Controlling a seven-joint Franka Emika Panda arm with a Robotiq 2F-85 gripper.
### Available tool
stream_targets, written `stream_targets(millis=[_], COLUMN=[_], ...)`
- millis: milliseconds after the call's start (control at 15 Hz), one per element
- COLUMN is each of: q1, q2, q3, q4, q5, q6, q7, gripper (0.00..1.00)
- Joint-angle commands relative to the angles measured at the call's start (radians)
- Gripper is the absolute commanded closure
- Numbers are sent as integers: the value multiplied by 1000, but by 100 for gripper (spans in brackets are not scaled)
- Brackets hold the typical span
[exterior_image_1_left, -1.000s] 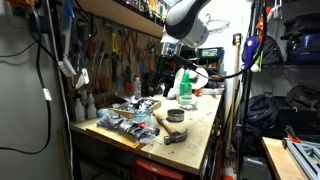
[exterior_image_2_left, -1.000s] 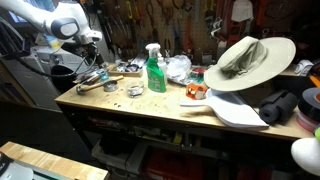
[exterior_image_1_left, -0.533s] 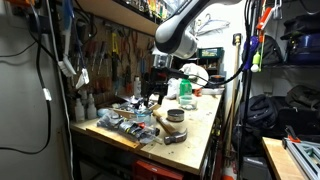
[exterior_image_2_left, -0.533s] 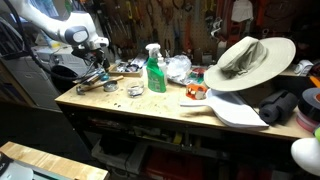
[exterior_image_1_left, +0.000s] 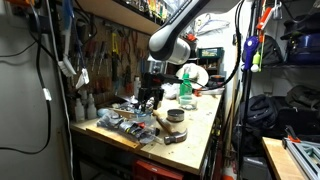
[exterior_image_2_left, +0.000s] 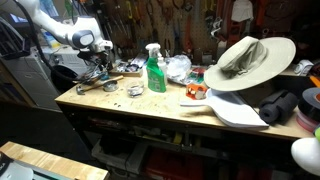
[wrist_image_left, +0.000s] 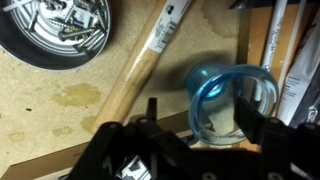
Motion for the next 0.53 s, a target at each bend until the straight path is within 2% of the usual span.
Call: stream_targets(millis=[0, 133, 333, 467], q1=[-14, -18, -20, -21], q2=[37, 49, 66, 72], q3=[12, 16, 19, 22], q4=[39, 51, 64, 67], q5=[-14, -8, -6, -4], q6=[-17, -23, -28, -31], q7=[26, 24, 25, 23], gripper=[40, 49, 51, 58])
